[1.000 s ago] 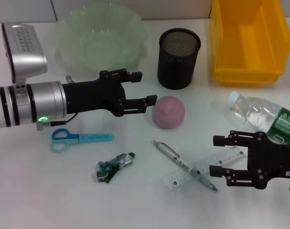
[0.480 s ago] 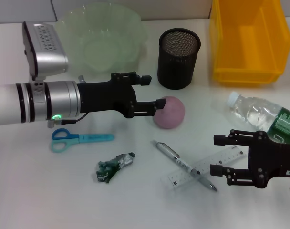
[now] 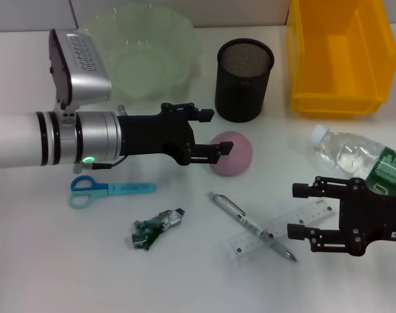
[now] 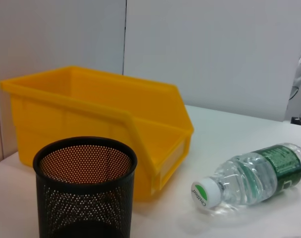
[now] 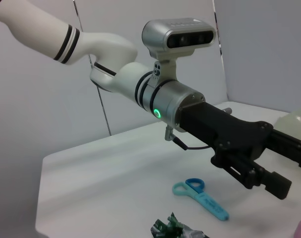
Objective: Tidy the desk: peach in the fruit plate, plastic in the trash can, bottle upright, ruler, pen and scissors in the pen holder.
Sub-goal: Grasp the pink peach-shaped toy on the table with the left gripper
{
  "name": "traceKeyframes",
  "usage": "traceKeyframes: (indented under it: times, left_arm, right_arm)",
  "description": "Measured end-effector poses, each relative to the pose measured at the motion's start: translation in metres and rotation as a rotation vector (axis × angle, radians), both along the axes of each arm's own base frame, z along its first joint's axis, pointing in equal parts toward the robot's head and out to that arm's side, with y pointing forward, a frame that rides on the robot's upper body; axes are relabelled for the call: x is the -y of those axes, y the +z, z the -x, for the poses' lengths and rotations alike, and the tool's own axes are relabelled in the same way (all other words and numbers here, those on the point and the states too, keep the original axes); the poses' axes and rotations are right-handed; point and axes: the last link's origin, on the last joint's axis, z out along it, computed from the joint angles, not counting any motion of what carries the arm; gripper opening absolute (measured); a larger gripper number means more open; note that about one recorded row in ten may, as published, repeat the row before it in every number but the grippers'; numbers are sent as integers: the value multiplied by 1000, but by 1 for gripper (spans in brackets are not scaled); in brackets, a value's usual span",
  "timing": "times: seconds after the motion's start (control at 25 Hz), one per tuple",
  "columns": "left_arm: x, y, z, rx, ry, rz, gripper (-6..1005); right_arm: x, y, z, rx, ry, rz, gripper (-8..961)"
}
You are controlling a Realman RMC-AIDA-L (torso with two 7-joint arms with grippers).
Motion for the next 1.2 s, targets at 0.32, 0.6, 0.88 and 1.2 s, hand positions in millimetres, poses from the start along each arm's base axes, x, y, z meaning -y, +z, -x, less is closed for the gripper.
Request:
traceKeyframes:
  times: [0.32,0.6,0.88,1.2]
  left_arm:
    - [-2,-7,1,-38,4,-1,768]
    - [-3,-13,0,-61,12,1,767]
    - [-4,-20,-2,-89,13,7,766]
    - [-5,-28,-4,-116,17,10,765]
  right_arm:
    - [-2,0,1,3,4,0,736]
    - [-2,0,2,2,5,1,736]
    - [-2,-1,2,0,5,2,736]
    - [-2,-2,3,-2,5,3,736]
